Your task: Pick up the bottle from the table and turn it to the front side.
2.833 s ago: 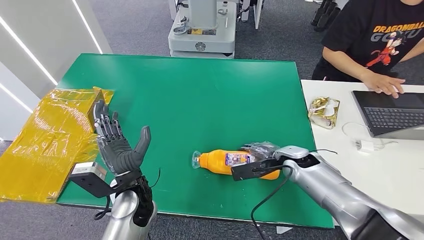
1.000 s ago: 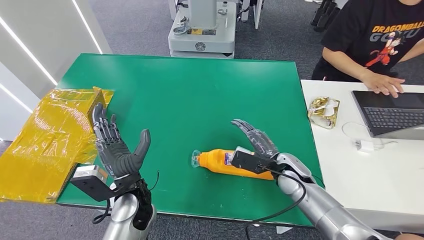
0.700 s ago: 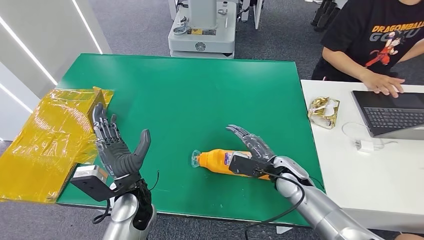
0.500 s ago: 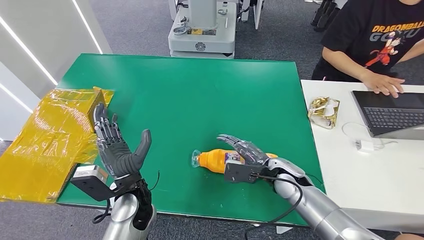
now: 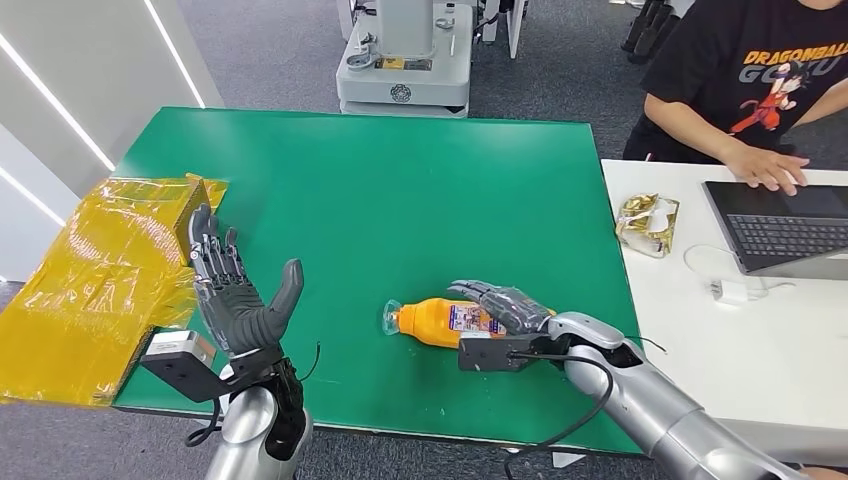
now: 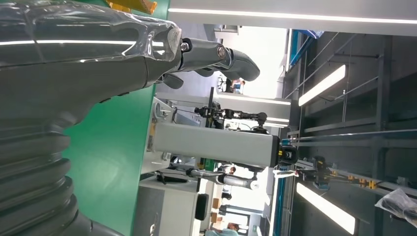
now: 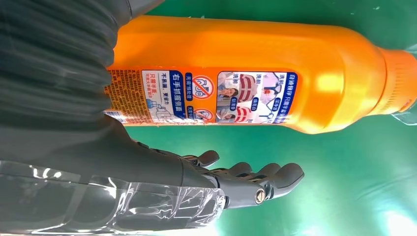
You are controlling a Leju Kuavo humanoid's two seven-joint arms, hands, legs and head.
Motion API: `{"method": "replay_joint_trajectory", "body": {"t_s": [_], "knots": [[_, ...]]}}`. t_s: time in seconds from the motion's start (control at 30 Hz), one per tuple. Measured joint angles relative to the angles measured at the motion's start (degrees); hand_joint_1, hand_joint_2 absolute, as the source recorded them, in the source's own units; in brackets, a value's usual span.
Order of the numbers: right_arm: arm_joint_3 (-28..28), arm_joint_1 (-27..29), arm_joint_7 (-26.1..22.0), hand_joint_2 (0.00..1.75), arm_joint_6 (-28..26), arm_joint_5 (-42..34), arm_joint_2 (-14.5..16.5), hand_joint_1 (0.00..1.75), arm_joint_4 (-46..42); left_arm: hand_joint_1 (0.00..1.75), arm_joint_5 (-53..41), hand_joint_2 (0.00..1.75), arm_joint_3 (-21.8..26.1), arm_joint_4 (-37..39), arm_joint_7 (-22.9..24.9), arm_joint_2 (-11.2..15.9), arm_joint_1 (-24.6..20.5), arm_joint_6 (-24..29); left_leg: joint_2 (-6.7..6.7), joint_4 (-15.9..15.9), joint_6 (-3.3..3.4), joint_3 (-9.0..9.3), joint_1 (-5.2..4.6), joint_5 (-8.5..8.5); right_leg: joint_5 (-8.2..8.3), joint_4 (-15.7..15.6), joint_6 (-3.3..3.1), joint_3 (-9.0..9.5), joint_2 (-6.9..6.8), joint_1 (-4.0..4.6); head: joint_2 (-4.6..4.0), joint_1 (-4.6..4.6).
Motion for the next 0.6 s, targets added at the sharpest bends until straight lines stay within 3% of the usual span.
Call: {"method": "replay_joint_trajectory", "body": {"t_s": [0.23, 0.6], "knots": [[1.5, -1.5, 1.9, 1.75, 1.7, 1.1, -1.6, 0.0, 0.1, 0.0, 0.1, 1.75, 0.0, 0.0, 0.0, 0.0, 0.0, -0.4, 0.0, 0.0, 0.0, 0.0, 0.0, 0.0, 0.0, 0.0, 0.0, 0.0, 0.0, 0.0, 0.0, 0.0], [2.8, -0.6, 4.9, 1.75, 2.8, 1.1, -8.5, 0.0, -2.2, 0.0, 0.2, 1.75, 0.0, 0.0, 0.0, 0.0, 0.6, -1.9, -0.01, 0.0, 0.01, -0.02, -0.02, -0.02, 0.0, 0.0, 0.01, 0.0, -0.01, -0.02, 0.0, 0.01]]}}
